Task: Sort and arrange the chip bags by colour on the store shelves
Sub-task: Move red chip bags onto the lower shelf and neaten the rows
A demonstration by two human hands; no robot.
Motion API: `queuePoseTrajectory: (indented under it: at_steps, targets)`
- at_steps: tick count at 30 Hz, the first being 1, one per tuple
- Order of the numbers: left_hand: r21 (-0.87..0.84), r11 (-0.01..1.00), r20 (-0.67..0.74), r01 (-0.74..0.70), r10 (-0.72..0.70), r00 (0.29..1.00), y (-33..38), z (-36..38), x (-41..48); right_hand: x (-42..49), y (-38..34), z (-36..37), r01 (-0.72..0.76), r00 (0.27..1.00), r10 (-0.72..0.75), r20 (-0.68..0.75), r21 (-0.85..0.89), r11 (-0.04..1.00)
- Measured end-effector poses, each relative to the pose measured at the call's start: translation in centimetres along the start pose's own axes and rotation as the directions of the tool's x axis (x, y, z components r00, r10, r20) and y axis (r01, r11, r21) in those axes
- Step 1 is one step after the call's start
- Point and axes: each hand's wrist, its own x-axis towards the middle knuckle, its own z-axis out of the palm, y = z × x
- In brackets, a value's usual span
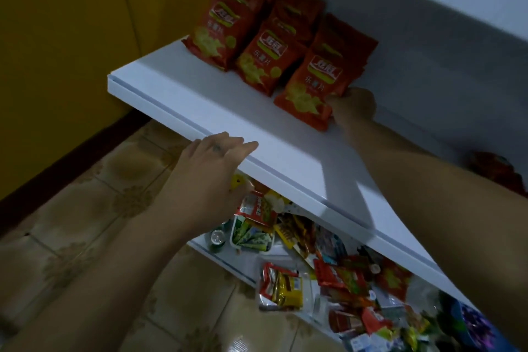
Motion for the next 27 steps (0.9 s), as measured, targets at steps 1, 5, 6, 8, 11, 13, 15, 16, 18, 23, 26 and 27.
queuePoseTrajectory:
  at_steps: [1, 5, 6, 8, 11, 13, 15, 16, 18, 23, 26, 27]
  targets:
    - [0.004, 1.000, -0.004, -0.004, 0.004, 1.000, -0.3, 0.1, -0.2, 0.5, 0.1, 0.3, 0.011, 1.000, -0.011, -0.016, -0.008, 1.000]
    - [0.024, 1.000, 0.003, 0.008, -0.008, 1.000, -0.6, 0.5, -0.3, 1.2, 1.0, 1.1, -0.004, 0.998, 0.003, -0.060, -0.023, 1.000]
    - [0.017, 1.000, -0.002, 0.010, -0.010, 1.000, -0.3, 0.7, -0.2, 1.1, 1.1, 1.1, -0.019, 0.998, 0.020, -0.061, 0.008, 1.000]
    - [0.002, 1.000, -0.007, 0.015, -0.015, 1.000, 0.4, 0.9, 0.1, 0.1, 1.2, 0.6, -0.052, 0.997, 0.056, -0.048, 0.084, 0.995]
    - [-0.006, 1.000, 0.007, 0.004, -0.004, 1.000, 1.8, 1.7, 0.8, -2.1, 2.0, -1.1, -0.023, 0.999, 0.026, -0.034, 0.090, 0.996]
    - [-0.018, 1.000, -0.010, -0.020, 0.020, 1.000, 3.0, 2.5, 1.4, -3.9, 3.7, -2.9, 0.022, 0.999, -0.020, -0.030, 0.074, 0.997]
    - [-0.045, 0.999, -0.010, -0.020, 0.019, 1.000, 4.7, 3.4, 2.1, -5.4, 6.3, -4.8, 0.041, 0.999, -0.040, -0.018, 0.086, 0.995]
    - [-0.046, 0.998, -0.017, -0.031, 0.030, 0.999, 5.8, 3.9, 2.6, -6.0, 7.7, -6.1, 0.037, 0.999, -0.036, -0.008, 0.094, 0.995]
    - [-0.055, 0.996, -0.029, -0.077, 0.076, 0.997, 8.2, 4.9, 3.4, -6.8, 10.8, -8.9, 0.039, 0.999, -0.039, -0.002, 0.072, 0.997]
    - [-0.147, 0.965, -0.086, -0.219, 0.209, 0.974, 14.5, 8.7, 4.6, -6.0, 18.5, -16.9, -0.005, 0.998, -0.001, -0.056, -0.107, 0.994]
    - [-0.183, 0.950, -0.086, -0.254, 0.242, 0.966, 18.2, 11.4, 4.6, -5.0, 22.7, -21.2, -0.021, 0.997, -0.001, -0.076, -0.285, 0.958]
    - [-0.184, 0.949, -0.082, -0.256, 0.245, 0.966, 19.3, 12.3, 4.5, -4.7, 24.0, -22.3, -0.010, 0.997, -0.015, -0.071, -0.340, 0.940]
